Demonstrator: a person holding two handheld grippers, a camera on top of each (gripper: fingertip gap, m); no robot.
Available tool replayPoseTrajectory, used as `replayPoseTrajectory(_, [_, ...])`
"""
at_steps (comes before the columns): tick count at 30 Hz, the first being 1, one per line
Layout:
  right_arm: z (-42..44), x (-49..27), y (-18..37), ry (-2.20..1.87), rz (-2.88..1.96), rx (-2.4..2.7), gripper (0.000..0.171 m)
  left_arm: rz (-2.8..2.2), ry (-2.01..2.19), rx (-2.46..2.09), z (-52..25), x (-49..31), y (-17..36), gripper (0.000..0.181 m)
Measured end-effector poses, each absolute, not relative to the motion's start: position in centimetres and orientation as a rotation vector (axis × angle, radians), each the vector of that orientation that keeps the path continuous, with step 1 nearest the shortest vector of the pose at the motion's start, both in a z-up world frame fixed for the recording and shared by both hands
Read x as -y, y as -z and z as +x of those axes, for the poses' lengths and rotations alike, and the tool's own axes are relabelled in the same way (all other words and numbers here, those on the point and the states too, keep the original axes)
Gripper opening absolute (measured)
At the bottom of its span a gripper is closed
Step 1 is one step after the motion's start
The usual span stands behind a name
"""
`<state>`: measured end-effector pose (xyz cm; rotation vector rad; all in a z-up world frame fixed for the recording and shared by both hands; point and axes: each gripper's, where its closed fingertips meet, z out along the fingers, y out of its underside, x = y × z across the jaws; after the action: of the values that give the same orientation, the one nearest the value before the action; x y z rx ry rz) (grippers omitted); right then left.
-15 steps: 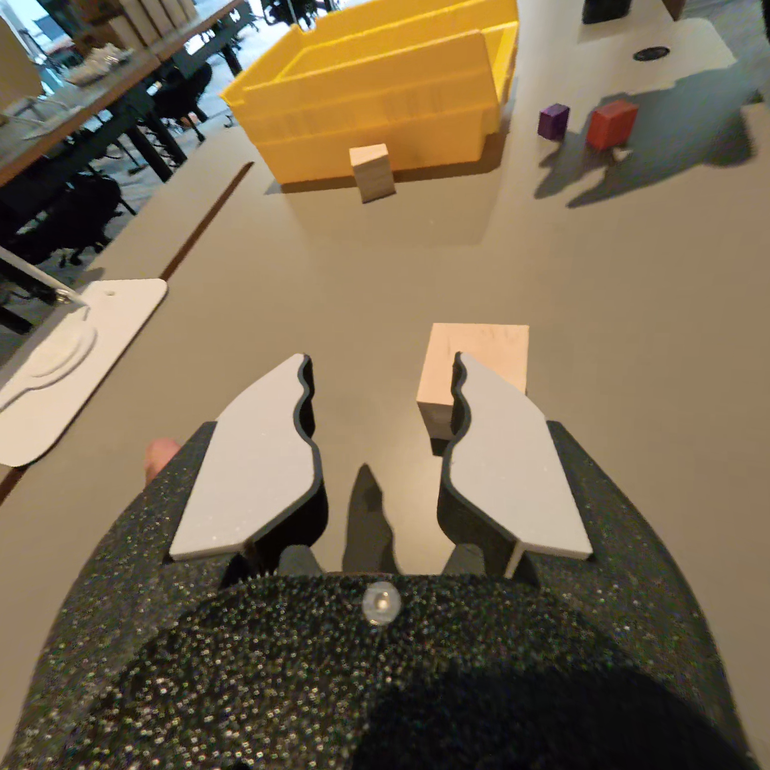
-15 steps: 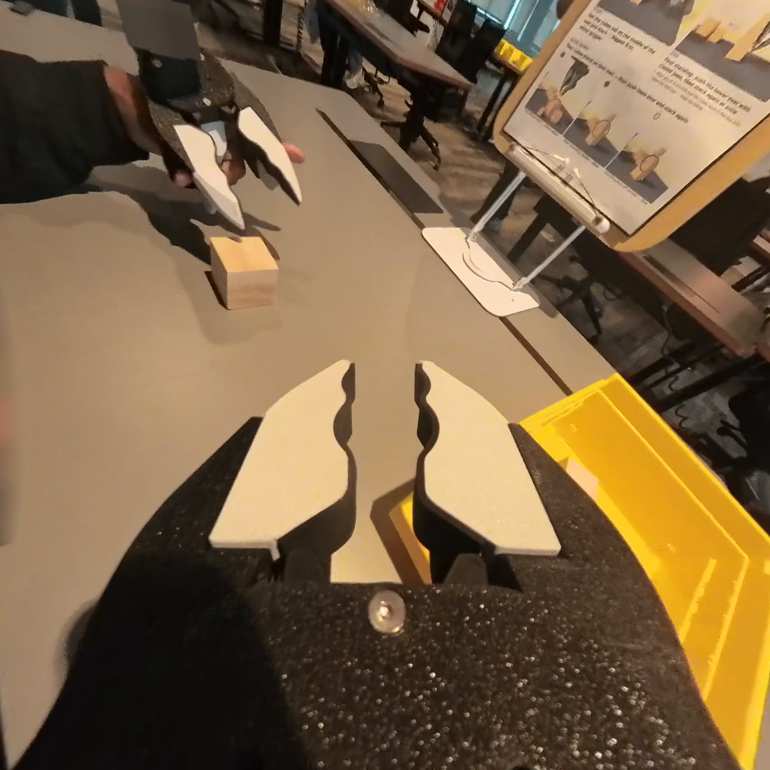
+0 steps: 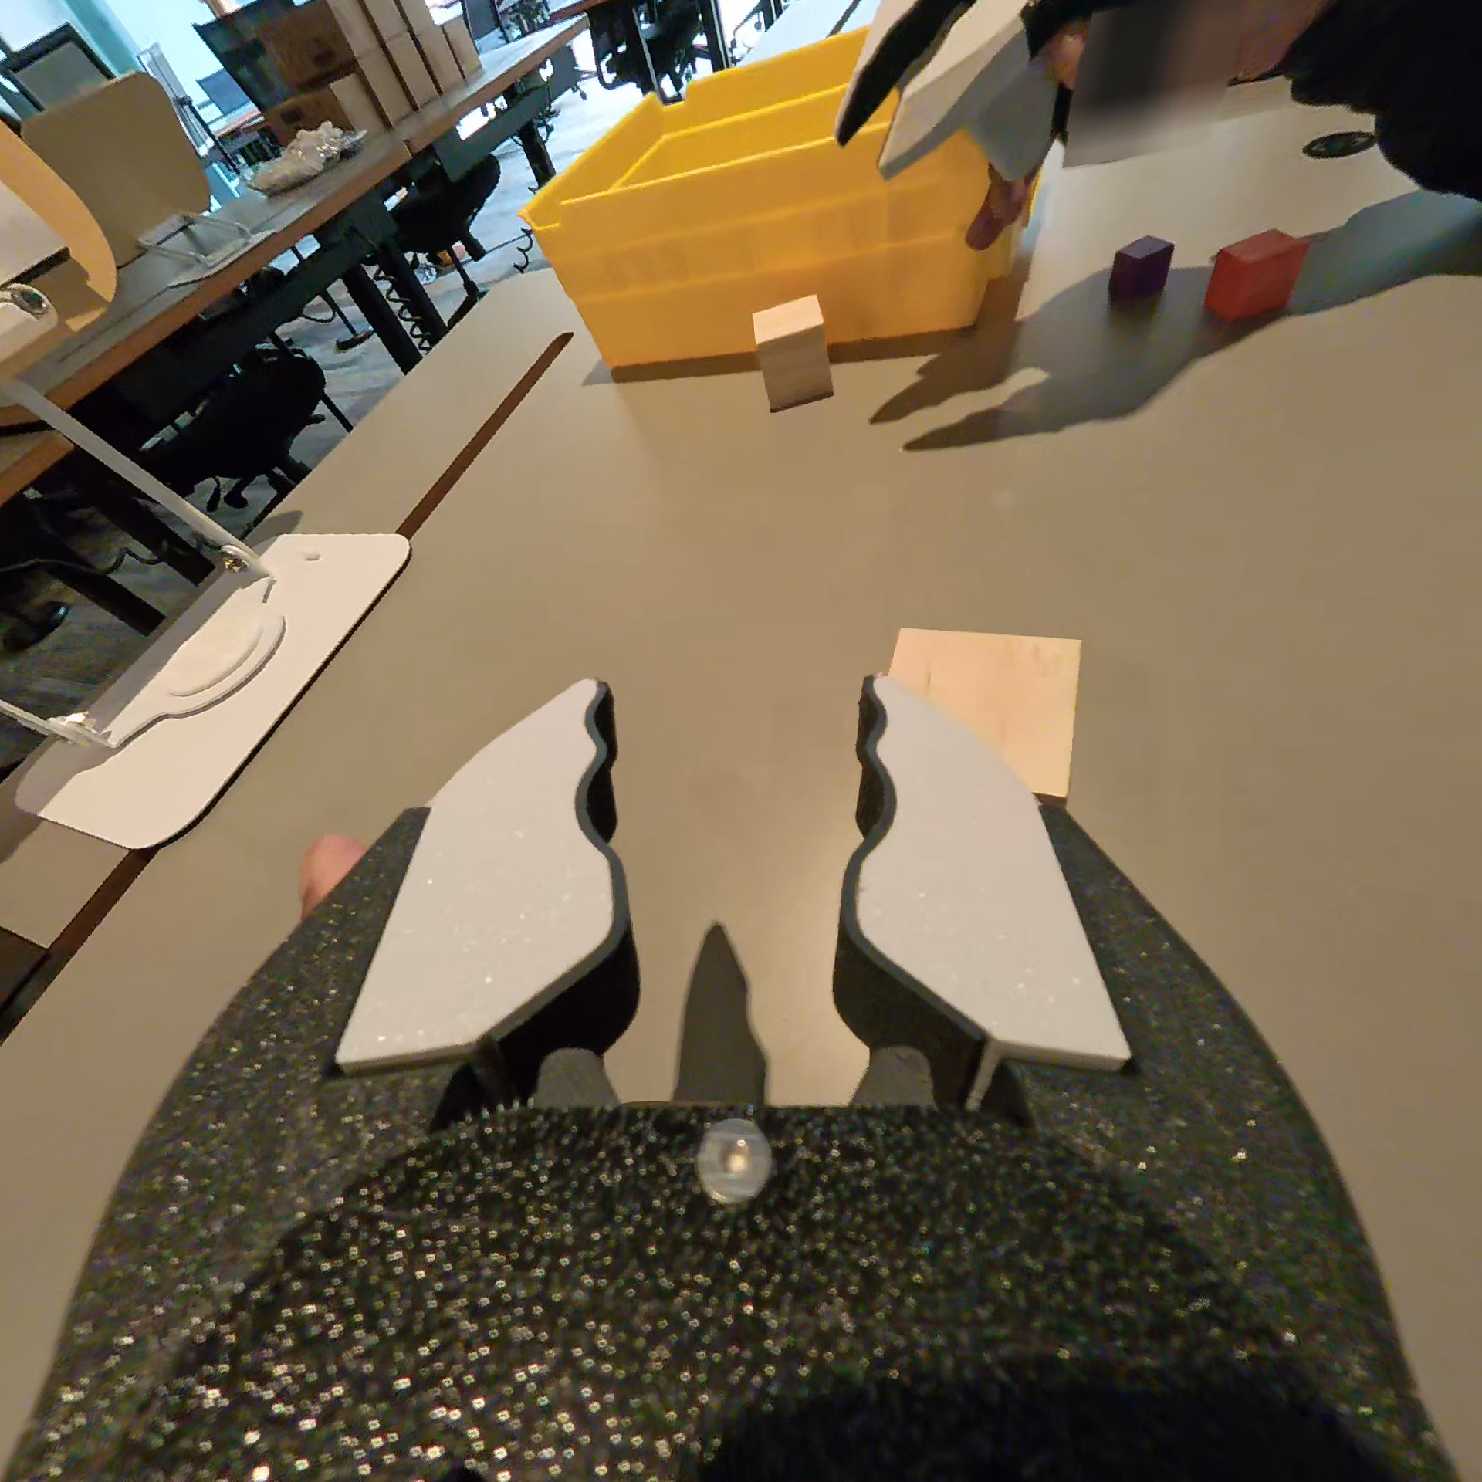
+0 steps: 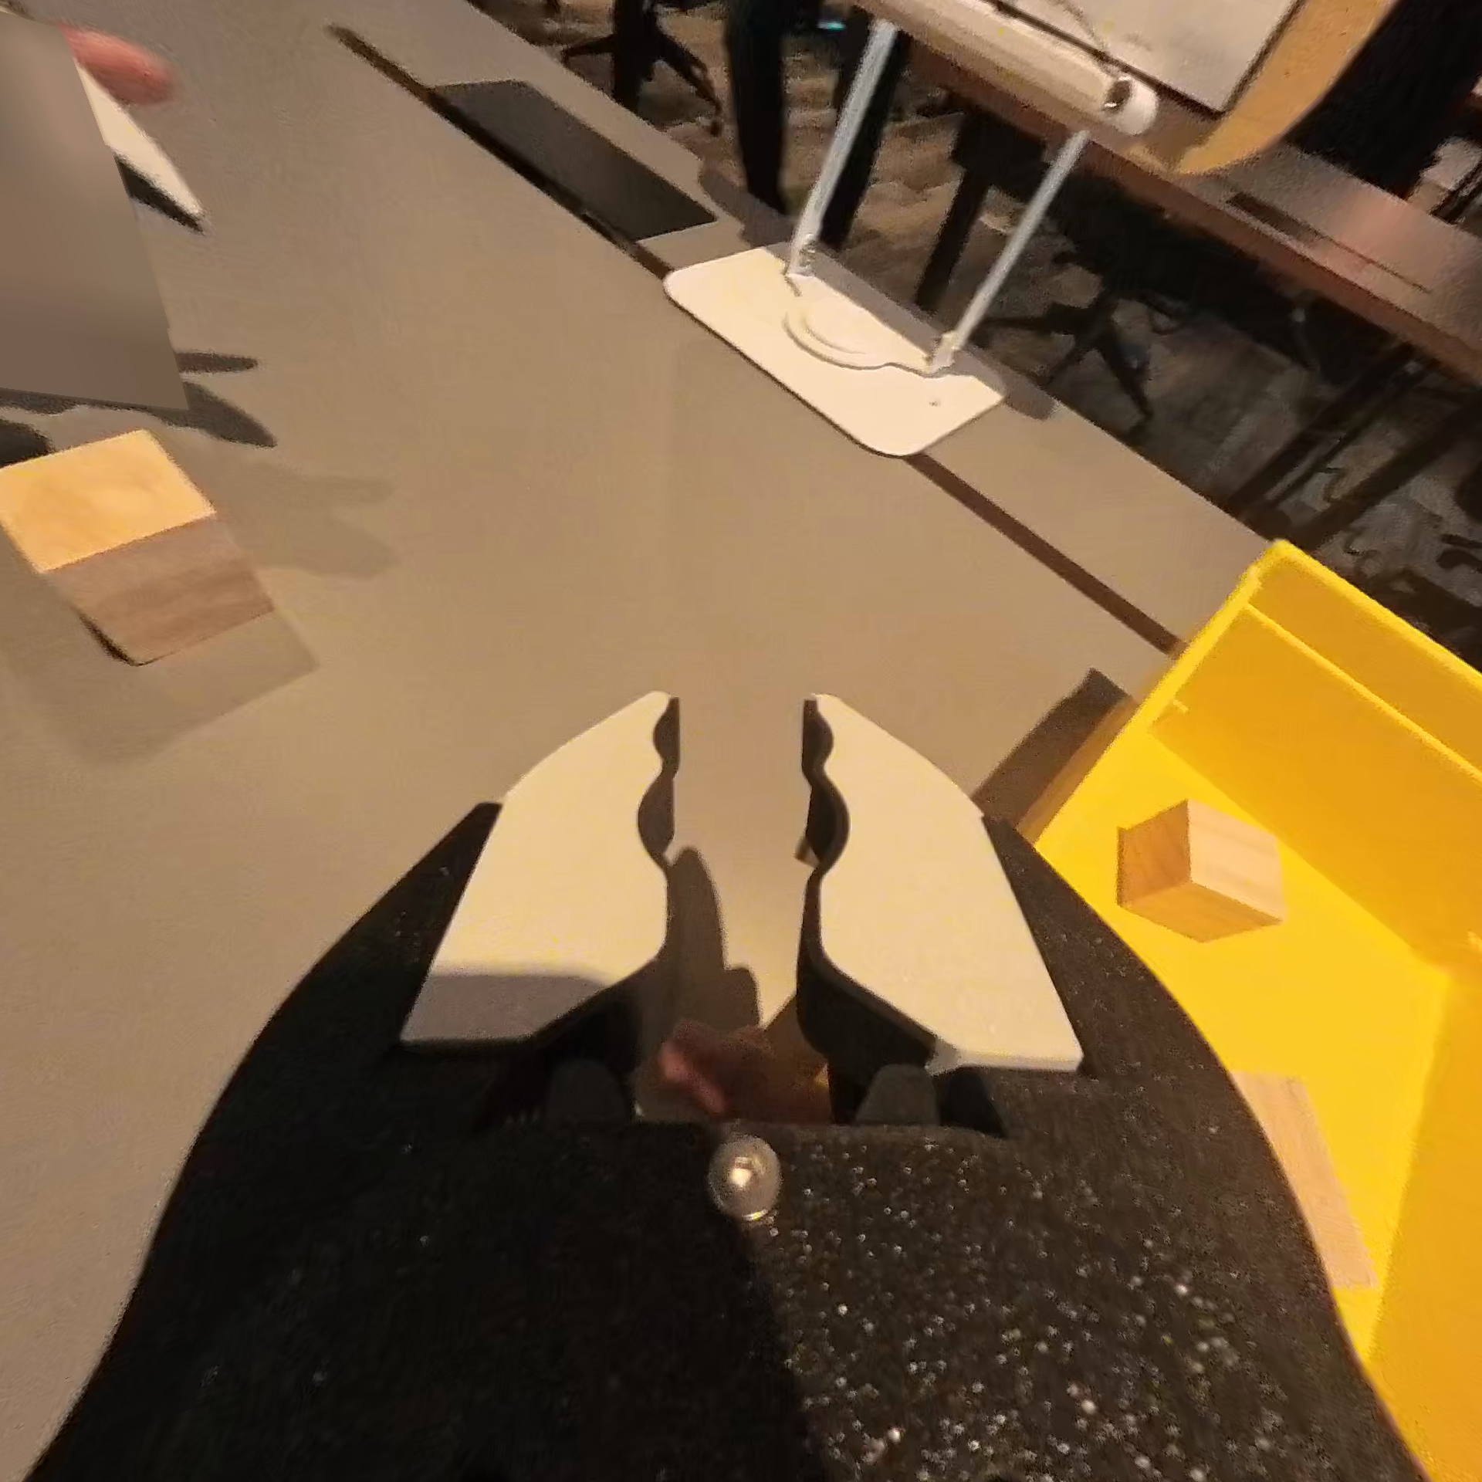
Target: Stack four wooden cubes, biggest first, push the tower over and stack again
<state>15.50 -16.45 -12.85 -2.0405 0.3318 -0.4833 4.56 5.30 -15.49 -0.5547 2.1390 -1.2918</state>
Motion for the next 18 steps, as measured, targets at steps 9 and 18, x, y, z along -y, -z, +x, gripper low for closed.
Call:
replayPoseTrajectory(9, [15.7,17.8,12.9,0.543,-2.243,-0.074,0.031,-0.559,1.308,-2.144,4.5,-5.0,15.6,0.057])
replayPoseTrajectory(18, [19.5,18.1,19.0,0.529,-2.862,0.717,0.053,-0.537,1.302,-2.145,4.2,-5.0,15.2,0.058])
